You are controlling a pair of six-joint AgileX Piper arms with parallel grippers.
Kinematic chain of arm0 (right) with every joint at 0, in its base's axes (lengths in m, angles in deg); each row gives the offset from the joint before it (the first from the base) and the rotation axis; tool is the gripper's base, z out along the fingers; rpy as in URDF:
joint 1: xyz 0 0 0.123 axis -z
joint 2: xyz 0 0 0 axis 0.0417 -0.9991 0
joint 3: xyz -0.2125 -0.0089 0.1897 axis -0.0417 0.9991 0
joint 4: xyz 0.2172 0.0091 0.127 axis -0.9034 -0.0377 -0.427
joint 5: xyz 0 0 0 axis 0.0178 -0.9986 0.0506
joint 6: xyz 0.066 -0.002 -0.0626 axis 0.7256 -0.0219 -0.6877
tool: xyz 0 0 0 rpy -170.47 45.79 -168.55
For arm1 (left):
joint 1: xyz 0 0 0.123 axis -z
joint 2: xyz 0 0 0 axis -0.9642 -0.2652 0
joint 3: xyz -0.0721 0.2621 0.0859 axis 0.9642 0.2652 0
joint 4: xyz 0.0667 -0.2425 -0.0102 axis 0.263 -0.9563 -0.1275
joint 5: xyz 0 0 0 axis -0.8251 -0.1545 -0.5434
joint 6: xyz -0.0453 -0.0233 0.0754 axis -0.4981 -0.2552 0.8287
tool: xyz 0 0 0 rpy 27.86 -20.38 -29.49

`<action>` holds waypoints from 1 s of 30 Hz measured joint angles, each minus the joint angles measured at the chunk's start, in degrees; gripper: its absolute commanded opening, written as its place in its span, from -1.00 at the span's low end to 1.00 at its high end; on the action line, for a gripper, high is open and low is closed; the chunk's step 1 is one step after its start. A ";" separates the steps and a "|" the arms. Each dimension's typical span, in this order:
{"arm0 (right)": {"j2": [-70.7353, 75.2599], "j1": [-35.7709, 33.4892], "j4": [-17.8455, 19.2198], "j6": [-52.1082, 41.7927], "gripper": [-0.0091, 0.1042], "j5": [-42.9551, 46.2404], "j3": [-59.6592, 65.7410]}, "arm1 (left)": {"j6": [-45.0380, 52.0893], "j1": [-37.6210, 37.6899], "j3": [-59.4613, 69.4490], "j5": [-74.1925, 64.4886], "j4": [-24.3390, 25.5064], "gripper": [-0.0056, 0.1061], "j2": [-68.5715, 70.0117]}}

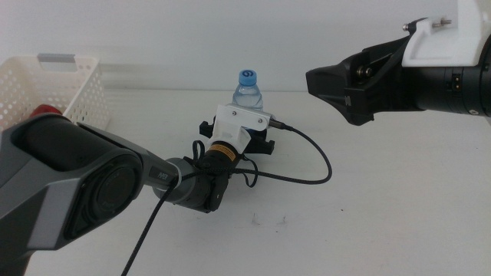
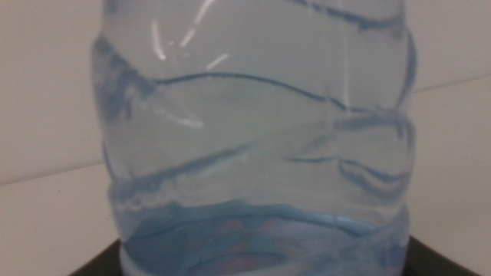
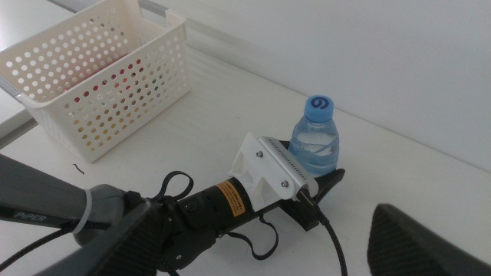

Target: Use arms to grab the bottles and put them into the dustbin to the left of the table.

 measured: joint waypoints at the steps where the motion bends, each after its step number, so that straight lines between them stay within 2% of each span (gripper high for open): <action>1: 0.00 0.00 0.00 0.00 0.79 0.00 0.00 | -0.11 0.00 0.00 0.00 -0.14 -0.21 0.00; 5: 0.00 0.00 0.00 0.00 0.79 0.00 0.00 | 1.87 0.00 3.53 -1.83 -1.33 -0.84 3.21; 6: 0.00 0.00 0.00 0.00 0.79 0.00 0.00 | 2.88 -0.03 5.58 -3.07 -1.72 -0.93 5.28; 11: 0.00 0.00 0.00 0.00 0.79 0.00 0.00 | 3.55 -0.13 15.74 -13.25 -2.00 -0.93 21.28; 14: 0.00 0.00 0.00 0.00 0.79 0.00 0.00 | 3.33 -0.87 18.81 -29.06 -2.11 -0.93 33.31; 17: 0.00 0.00 0.00 0.00 0.79 0.00 0.00 | 3.33 -3.14 17.93 -50.85 -0.99 -0.93 44.28; 22: 0.00 0.00 0.00 0.00 0.79 0.00 0.00 | 6.88 -12.95 6.02 -82.97 -0.10 -0.93 50.35; 27: 0.00 0.00 0.00 0.00 0.79 0.00 0.00 | 13.02 -27.68 -7.64 -106.34 0.11 -0.93 47.38; 30: 0.00 0.00 0.00 0.00 0.79 0.00 0.00 | 16.70 -37.32 -13.43 -114.23 1.25 -0.93 44.66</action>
